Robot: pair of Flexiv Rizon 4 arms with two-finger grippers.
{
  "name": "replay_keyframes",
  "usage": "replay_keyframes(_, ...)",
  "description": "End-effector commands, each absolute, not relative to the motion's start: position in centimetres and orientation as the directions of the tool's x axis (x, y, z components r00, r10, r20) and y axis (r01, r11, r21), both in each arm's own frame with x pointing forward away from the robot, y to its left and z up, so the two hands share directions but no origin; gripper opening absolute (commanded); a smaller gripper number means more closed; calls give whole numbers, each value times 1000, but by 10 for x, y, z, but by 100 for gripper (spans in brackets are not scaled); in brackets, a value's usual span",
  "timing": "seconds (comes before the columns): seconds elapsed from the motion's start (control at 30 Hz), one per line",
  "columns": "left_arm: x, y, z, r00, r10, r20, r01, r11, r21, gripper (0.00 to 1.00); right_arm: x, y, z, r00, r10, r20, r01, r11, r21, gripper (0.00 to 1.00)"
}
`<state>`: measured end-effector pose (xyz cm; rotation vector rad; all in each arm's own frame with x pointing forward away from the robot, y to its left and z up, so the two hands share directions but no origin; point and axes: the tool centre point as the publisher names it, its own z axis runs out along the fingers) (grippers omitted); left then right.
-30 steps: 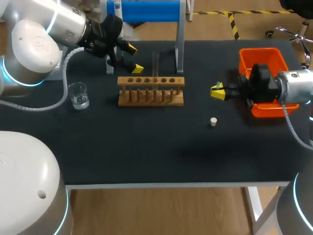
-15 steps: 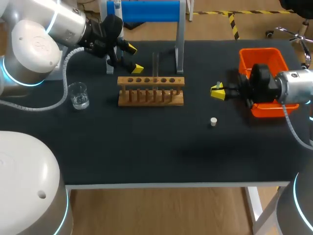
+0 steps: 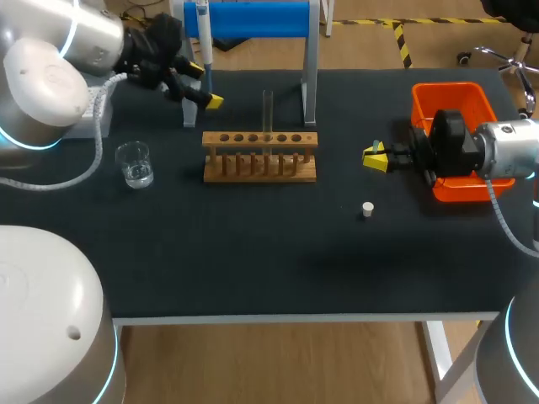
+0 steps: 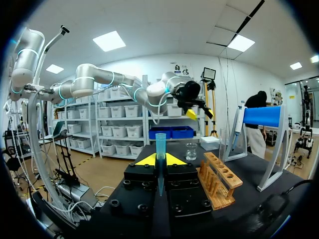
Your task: Invert the test tube, pick up the pipette, mount the tip to pipette, aspirate from beaker and dispense into the tube, eject the tip, return the pipette, and cap with the stopper.
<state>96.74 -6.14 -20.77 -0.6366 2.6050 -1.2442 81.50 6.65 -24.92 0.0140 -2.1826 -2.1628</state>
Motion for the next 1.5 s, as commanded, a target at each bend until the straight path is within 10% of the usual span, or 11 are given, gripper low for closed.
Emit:
replay_keyframes(0.03,972,-46,-208,-851,-525,5,-341,545,-766,100,815,66,-249,-997,-57,43,42,11,999,0)
replay_keyframes(1.5,1050,-17,-202,-666,-745,-34,-447,435,-781,100,815,66,-249,-997,-57,43,42,11,999,0)
